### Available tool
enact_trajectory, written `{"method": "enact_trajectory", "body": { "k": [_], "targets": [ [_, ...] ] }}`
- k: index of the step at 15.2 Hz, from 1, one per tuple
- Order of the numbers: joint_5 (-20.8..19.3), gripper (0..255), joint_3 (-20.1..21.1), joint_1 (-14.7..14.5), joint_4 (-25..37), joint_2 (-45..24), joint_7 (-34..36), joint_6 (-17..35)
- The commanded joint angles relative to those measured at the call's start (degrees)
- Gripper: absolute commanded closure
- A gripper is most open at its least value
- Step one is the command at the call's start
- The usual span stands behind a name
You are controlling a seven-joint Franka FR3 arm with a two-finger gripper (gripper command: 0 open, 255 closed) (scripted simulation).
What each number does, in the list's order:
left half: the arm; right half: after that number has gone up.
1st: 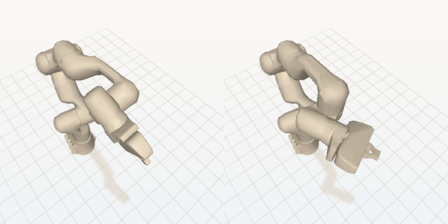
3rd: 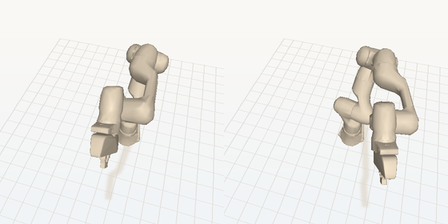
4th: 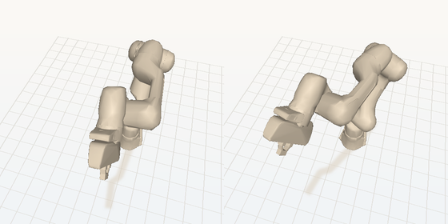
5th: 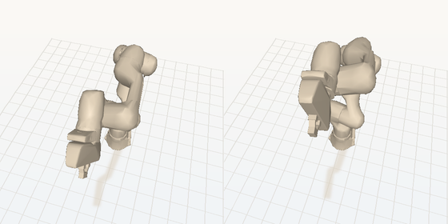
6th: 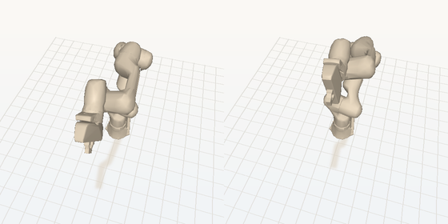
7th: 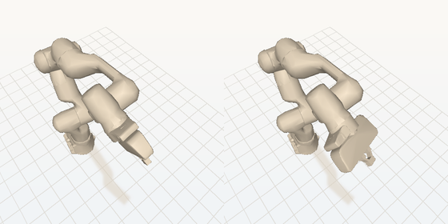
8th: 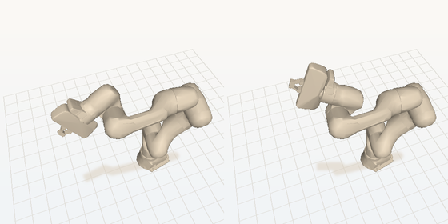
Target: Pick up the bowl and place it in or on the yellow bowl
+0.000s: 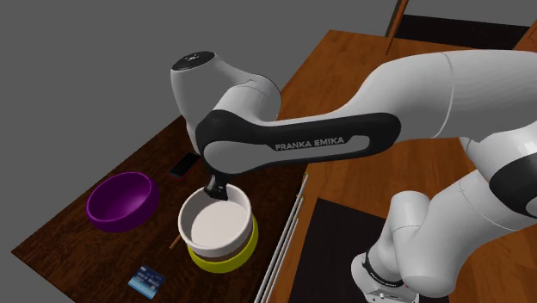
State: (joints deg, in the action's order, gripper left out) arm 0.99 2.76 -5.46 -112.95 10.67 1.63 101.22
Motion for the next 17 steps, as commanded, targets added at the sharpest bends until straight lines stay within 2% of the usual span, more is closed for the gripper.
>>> {"method": "enact_trajectory", "body": {
  "k": [1,5,9,17],
  "targets": [
    [0.0,0,0.0,0.0,0.0,0.0,0.0,0.0],
    [0.0,0,0.0,0.0,0.0,0.0,0.0,0.0],
    [-0.1,0,-0.1,0.0,8.0,-0.7,0.0,-7.4],
    [-0.1,0,-0.1,0.0,8.0,-0.7,0.0,-7.4]
  ]
}}
